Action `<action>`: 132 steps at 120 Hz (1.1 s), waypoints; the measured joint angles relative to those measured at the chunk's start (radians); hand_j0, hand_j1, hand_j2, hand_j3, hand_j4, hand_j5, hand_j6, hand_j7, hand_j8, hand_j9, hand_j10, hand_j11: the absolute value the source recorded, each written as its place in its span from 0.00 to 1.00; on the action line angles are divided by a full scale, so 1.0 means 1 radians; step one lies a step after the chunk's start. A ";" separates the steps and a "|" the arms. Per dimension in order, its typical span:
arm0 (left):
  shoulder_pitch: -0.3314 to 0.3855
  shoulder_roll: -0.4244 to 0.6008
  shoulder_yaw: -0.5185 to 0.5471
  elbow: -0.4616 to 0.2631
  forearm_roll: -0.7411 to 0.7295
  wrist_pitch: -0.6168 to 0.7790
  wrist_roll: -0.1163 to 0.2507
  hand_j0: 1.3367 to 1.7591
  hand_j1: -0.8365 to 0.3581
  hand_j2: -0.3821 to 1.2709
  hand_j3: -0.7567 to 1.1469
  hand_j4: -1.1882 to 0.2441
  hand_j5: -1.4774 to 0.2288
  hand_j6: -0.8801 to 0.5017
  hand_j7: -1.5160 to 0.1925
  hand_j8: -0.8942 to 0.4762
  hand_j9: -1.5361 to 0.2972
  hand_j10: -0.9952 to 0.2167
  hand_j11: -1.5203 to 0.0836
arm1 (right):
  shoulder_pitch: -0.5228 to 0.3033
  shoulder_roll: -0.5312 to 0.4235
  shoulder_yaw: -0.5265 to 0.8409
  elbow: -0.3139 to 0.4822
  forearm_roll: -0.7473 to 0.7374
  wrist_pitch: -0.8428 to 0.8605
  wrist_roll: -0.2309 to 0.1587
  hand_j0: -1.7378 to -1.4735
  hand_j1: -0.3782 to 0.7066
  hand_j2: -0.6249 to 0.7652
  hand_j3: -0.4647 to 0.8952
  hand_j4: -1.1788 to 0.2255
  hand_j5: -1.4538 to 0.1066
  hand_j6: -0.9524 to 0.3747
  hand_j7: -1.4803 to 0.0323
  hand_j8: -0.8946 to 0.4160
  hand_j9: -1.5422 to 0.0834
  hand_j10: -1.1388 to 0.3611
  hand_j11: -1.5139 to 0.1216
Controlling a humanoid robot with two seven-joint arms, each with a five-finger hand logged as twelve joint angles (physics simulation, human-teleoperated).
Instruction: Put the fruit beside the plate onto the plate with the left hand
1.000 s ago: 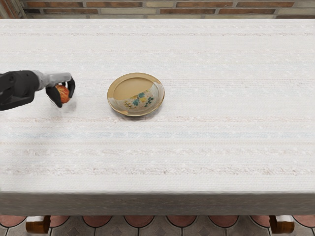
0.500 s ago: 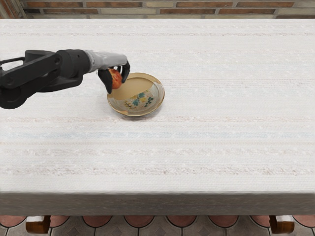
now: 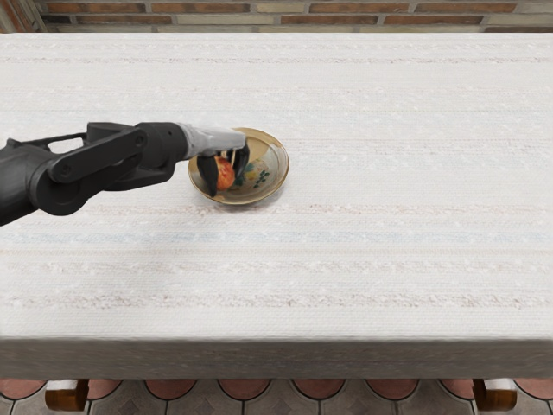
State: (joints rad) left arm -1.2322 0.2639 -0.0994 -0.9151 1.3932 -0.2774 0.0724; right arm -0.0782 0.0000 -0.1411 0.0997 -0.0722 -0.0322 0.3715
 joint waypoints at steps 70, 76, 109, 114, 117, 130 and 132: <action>-0.040 0.010 -0.003 -0.008 -0.149 0.006 0.000 0.76 0.70 0.28 0.41 0.60 0.61 0.40 0.63 0.43 0.60 0.55 0.67 | 0.000 0.000 0.000 0.000 0.000 0.000 0.000 0.30 0.07 0.44 0.34 0.81 0.90 0.69 0.95 0.66 0.92 0.74 0.90; -0.055 0.025 -0.004 -0.008 -0.158 0.006 0.000 0.76 0.71 0.28 0.41 0.61 0.62 0.41 0.65 0.44 0.61 0.57 0.69 | 0.000 0.000 0.000 0.000 0.000 0.000 0.000 0.30 0.07 0.44 0.34 0.81 0.90 0.69 0.95 0.66 0.92 0.74 0.90; -0.088 0.108 -0.014 -0.011 -0.218 0.007 0.001 0.76 0.73 0.27 0.40 0.64 0.66 0.44 0.68 0.46 0.65 0.60 0.73 | 0.000 0.000 0.000 0.000 0.000 0.000 0.000 0.30 0.07 0.44 0.34 0.81 0.90 0.69 0.95 0.66 0.92 0.74 0.90; -0.094 0.122 -0.017 -0.013 -0.221 0.006 0.001 0.76 0.74 0.27 0.40 0.64 0.66 0.45 0.69 0.46 0.65 0.60 0.73 | 0.000 0.000 0.000 0.000 0.000 0.000 0.000 0.30 0.07 0.44 0.34 0.81 0.90 0.69 0.95 0.66 0.92 0.74 0.90; -0.095 0.126 -0.019 -0.016 -0.223 0.006 0.001 0.76 0.74 0.27 0.40 0.65 0.67 0.45 0.69 0.46 0.65 0.61 0.74 | 0.000 0.000 0.000 0.000 0.000 0.000 0.000 0.30 0.07 0.44 0.34 0.81 0.90 0.69 0.95 0.66 0.92 0.74 0.90; -0.099 0.171 -0.026 -0.030 -0.247 0.005 0.001 0.76 0.74 0.26 0.40 0.65 0.67 0.45 0.69 0.47 0.66 0.61 0.74 | 0.000 0.000 0.000 0.000 0.000 0.000 0.000 0.30 0.07 0.44 0.34 0.81 0.90 0.69 0.95 0.66 0.92 0.74 0.90; -0.101 0.184 -0.027 -0.033 -0.253 0.005 0.001 0.76 0.74 0.26 0.40 0.65 0.67 0.45 0.69 0.47 0.66 0.61 0.74 | 0.000 0.000 0.000 0.000 0.000 0.000 0.000 0.30 0.07 0.44 0.34 0.81 0.90 0.69 0.95 0.66 0.92 0.74 0.90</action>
State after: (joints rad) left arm -1.3337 0.4480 -0.1261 -0.9482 1.1401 -0.2720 0.0736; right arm -0.0782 0.0000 -0.1412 0.0997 -0.0721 -0.0322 0.3712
